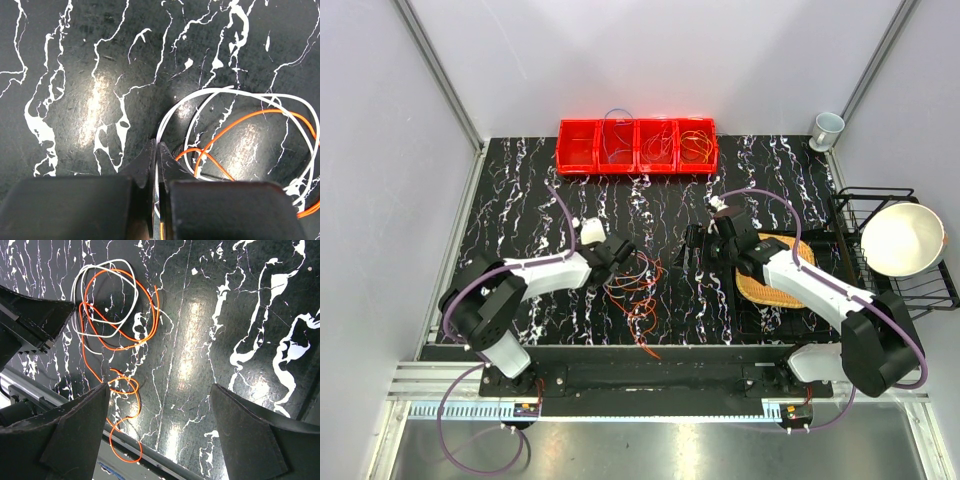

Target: Untangle the cables

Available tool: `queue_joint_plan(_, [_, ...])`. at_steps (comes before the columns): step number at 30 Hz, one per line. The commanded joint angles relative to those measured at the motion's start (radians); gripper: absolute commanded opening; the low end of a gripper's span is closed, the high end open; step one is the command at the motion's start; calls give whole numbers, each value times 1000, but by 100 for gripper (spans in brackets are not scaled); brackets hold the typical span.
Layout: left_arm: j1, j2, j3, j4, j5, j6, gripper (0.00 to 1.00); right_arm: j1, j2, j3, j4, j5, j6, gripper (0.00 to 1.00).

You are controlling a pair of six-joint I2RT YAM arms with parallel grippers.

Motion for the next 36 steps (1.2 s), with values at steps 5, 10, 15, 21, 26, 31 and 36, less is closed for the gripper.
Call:
queue_joint_plan(5, [0, -218, 77, -51, 24, 158, 0, 2, -20, 14, 41, -19, -4, 87])
queue_joint_plan(10, [4, -376, 238, -110, 4, 273, 0, 2, -42, 3, 40, -19, -9, 87])
queue_joint_plan(15, [4, -470, 363, -151, -7, 327, 0, 2, -77, -17, 53, -33, -1, 87])
queue_joint_plan(21, [3, -560, 300, -76, 76, 359, 0, 2, -112, -53, 147, -154, 11, 88])
queue_joint_plan(26, [4, -573, 225, -16, 142, 381, 0, 2, -111, -43, 250, -315, 68, 89])
queue_joint_plan(31, [4, -594, 150, 42, 181, 355, 0, 2, -106, -60, 469, -340, 212, 94])
queue_joint_plan(36, [3, -603, 128, 58, 194, 342, 0, 2, 36, -56, 683, -390, 376, 94])
